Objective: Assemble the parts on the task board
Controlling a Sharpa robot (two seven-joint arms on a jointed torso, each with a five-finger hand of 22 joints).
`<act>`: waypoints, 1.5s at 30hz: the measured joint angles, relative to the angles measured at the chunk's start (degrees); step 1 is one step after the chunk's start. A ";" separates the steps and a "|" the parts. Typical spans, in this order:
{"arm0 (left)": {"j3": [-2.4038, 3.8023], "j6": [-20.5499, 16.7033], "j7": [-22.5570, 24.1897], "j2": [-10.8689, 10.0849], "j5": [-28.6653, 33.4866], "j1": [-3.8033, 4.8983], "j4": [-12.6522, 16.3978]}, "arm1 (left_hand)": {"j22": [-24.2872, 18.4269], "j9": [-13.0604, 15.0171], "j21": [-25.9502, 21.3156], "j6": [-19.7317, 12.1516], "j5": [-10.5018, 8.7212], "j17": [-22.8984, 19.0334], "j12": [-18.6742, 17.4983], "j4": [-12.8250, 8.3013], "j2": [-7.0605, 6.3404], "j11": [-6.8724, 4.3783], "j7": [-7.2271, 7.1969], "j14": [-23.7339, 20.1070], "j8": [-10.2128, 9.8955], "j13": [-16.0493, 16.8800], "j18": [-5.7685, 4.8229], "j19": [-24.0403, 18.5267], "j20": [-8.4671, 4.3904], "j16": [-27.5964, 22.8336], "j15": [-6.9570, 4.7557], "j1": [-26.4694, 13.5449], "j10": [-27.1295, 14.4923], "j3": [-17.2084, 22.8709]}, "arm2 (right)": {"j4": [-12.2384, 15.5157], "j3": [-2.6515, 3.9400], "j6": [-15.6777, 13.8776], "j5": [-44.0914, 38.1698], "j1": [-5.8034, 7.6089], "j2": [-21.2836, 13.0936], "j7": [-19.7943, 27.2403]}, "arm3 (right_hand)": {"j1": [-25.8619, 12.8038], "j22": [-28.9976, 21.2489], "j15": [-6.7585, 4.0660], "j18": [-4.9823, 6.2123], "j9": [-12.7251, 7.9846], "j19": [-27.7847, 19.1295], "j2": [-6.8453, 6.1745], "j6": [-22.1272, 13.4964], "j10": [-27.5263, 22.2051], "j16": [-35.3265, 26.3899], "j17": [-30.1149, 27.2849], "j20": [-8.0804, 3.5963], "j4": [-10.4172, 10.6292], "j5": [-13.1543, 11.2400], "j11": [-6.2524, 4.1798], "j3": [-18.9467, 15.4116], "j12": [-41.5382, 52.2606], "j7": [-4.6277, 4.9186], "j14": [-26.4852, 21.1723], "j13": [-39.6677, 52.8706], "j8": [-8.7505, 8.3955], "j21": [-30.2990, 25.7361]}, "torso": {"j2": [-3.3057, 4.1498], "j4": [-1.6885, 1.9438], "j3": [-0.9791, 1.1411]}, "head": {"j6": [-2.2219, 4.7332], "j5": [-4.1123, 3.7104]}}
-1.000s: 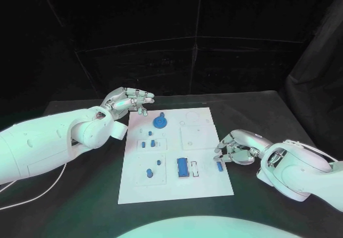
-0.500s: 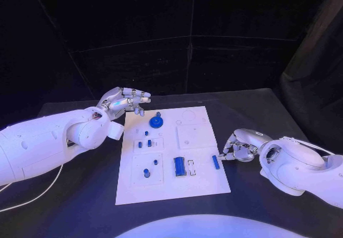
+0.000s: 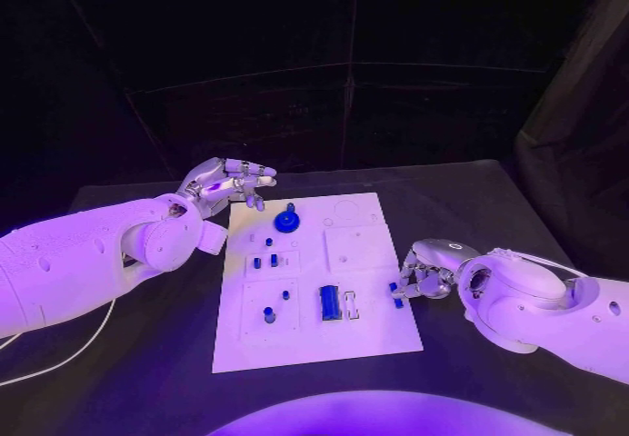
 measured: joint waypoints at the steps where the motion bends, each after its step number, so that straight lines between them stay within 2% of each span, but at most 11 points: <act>1: 0.00 0.01 0.00 0.00 0.00 0.00 0.00 | 0.00 0.00 0.00 0.00 0.00 0.00 0.00 0.00 0.00 0.00 0.00 0.00 0.00 0.00 0.00 0.00 0.00 0.00 0.00 0.00 0.00 0.00 | -0.08 0.00 0.26 -0.20 -0.01 0.19 -0.05 | 0.36 0.00 0.00 0.00 0.20 0.00 -0.05 0.00 0.00 0.00 0.00 0.00 -0.18 0.04 0.00 0.00 0.00 0.00 0.00 0.00 0.08 0.00 | 0.00 0.03 -0.01 | 0.01 -0.05; 5: 0.00 0.03 -0.01 -0.06 0.00 -0.01 -0.02 | 0.00 0.00 0.00 0.00 0.00 0.00 0.00 0.00 0.00 0.00 0.00 0.00 0.00 0.00 0.00 0.00 0.00 0.00 0.00 0.00 0.00 0.00 | -0.35 0.00 1.40 -1.01 -0.01 0.86 -0.18 | 0.75 0.00 0.00 -0.01 0.50 0.00 -0.12 0.00 0.00 0.00 0.00 0.00 -0.25 0.30 0.00 -0.07 0.19 0.00 0.00 0.07 0.30 0.00 | -0.01 0.08 -0.03 | -0.22 -0.07; 9: -0.01 0.03 -0.02 -0.12 0.00 -0.03 -0.02 | 0.00 0.00 0.00 0.00 0.00 0.00 0.00 0.00 0.00 0.00 0.00 0.00 0.00 0.00 0.00 0.00 0.00 0.00 0.00 0.00 0.00 0.00 | -0.66 0.01 2.42 -1.90 -0.02 1.57 -0.27 | 1.27 0.00 0.00 0.00 0.87 0.00 0.40 0.01 0.00 0.00 -0.01 0.00 -0.42 0.58 0.00 -0.23 0.56 0.01 0.00 0.29 0.34 0.00 | -0.02 0.09 -0.05 | -0.49 0.02; 11: -0.01 0.04 -0.02 -0.13 0.00 -0.03 -0.02 | 0.01 0.00 0.00 0.00 0.00 0.00 0.00 0.00 0.00 0.00 0.00 0.00 0.00 0.00 0.00 0.00 0.00 0.00 0.00 0.00 0.00 0.00 | -0.81 0.04 2.90 -2.42 -0.03 1.99 -0.28 | 1.64 0.00 0.00 -0.01 1.13 0.12 0.17 -0.16 0.00 0.00 -0.01 -0.11 -0.73 0.64 0.01 -0.23 0.66 -0.17 0.00 0.35 0.68 0.00 | -0.02 0.09 -0.05 | -0.56 0.10; 14: -0.01 0.04 -0.03 -0.15 0.00 -0.03 -0.01 | 0.01 0.00 0.00 0.00 0.00 0.00 0.00 0.00 0.00 0.00 0.00 0.00 0.00 0.00 0.00 0.00 0.00 0.00 0.00 0.00 0.00 0.00 | -1.06 0.12 3.47 -3.19 -0.03 2.45 -0.29 | 2.30 0.00 0.00 0.00 1.59 0.21 0.84 -0.15 0.00 0.00 -0.01 -0.21 -1.07 0.65 0.00 -0.22 0.66 -0.17 0.00 0.35 0.86 0.00 | -0.03 0.08 -0.06 | -0.58 0.12; 20: -0.01 0.05 -0.04 -0.20 0.00 -0.03 0.01 | 0.01 0.00 0.00 0.00 0.00 0.00 0.00 0.00 0.00 0.00 0.00 0.00 0.00 0.00 0.00 0.00 0.00 0.00 0.00 0.00 0.00 0.00 | -1.54 0.31 4.99 -5.30 0.00 3.43 -0.31 | 3.96 0.00 0.01 0.00 2.17 0.21 1.28 -0.36 0.00 0.00 -0.02 -0.21 -1.92 0.97 0.01 -0.15 0.66 -0.54 -0.01 0.11 1.52 0.00 | -0.06 0.07 -0.07 | -0.57 0.18; 31: -0.02 0.11 -0.19 -0.36 0.00 -0.03 0.03 | 0.01 0.00 0.00 0.00 0.00 0.01 0.00 0.00 0.00 0.00 0.00 0.00 0.00 0.00 0.00 0.00 0.00 0.00 0.00 0.00 0.00 0.00 | -1.45 0.55 8.32 -9.81 0.11 4.49 -0.32 | 7.06 0.00 0.01 0.00 3.10 0.01 1.97 -1.00 -0.41 -0.25 -0.02 -0.41 -3.98 0.95 -0.40 0.49 -0.64 -0.35 -0.01 -0.77 1.28 0.00 | -0.10 -0.01 -0.07 | -0.59 0.20; 36: -0.05 0.20 -0.37 -0.36 0.00 -0.03 0.05 | 0.02 0.00 0.00 0.00 0.00 0.00 0.00 0.00 0.00 0.00 0.00 0.00 0.00 0.00 0.00 0.00 0.00 0.00 0.00 0.00 0.00 0.00 | -1.23 0.59 9.61 -12.41 0.15 5.12 -0.31 | 8.75 0.00 -0.02 0.00 3.09 0.01 3.19 -1.49 -0.60 -0.31 -0.02 -0.41 -5.02 0.85 -0.56 1.60 -0.68 -0.18 -0.04 -1.02 0.61 0.00 | -0.10 -0.03 -0.07 | -0.57 0.12; 39: -0.10 0.27 -0.49 -0.36 0.00 -0.03 0.06 | 0.02 0.00 0.00 0.00 0.00 0.00 0.00 0.00 0.00 0.00 0.00 0.00 0.00 0.00 0.00 0.00 0.00 0.00 0.00 0.00 0.00 0.00 | -0.87 0.54 9.69 -13.61 0.07 5.22 -0.31 | 10.54 0.00 -0.40 0.00 3.06 0.03 4.40 -1.60 -0.95 -0.26 -0.03 -0.42 -4.33 0.84 -0.49 2.44 -0.69 -0.59 -0.01 -1.01 0.51 0.00 | -0.11 -0.03 -0.04 | -0.47 0.11; 41: -0.13 0.31 -0.55 -0.37 0.00 -0.03 0.07 | 0.02 0.00 0.00 -0.21 0.00 -0.11 0.00 0.00 0.00 0.20 0.21 0.00 0.00 0.00 0.00 0.00 0.00 0.23 0.00 0.00 -0.20 0.00 | -0.58 0.48 9.46 -13.93 -0.01 5.06 -0.40 | 10.99 0.00 -0.40 0.00 3.18 0.43 4.84 -1.64 -0.94 0.24 -0.03 -0.83 -3.62 1.72 -0.50 3.21 -0.56 -0.62 -0.01 -0.80 0.50 0.24 | -0.12 -0.03 -0.03 | -0.43 0.18; 45: -0.17 0.38 -0.65 -0.44 0.00 -0.03 0.07 | -0.03 0.00 0.00 -0.21 0.00 -0.12 0.00 0.00 0.00 0.21 0.21 0.00 0.00 0.00 0.00 0.00 0.00 0.23 0.00 0.00 -0.21 0.00 | 0.35 0.29 8.23 -13.24 -0.22 4.40 -0.88 | 11.36 0.00 -0.39 0.00 3.10 1.25 4.61 -1.83 -0.86 1.19 0.01 -0.81 -2.77 4.71 -0.46 5.74 0.97 -0.60 -0.01 0.17 -0.15 1.31 | -0.11 -0.01 -0.03 | -0.36 0.36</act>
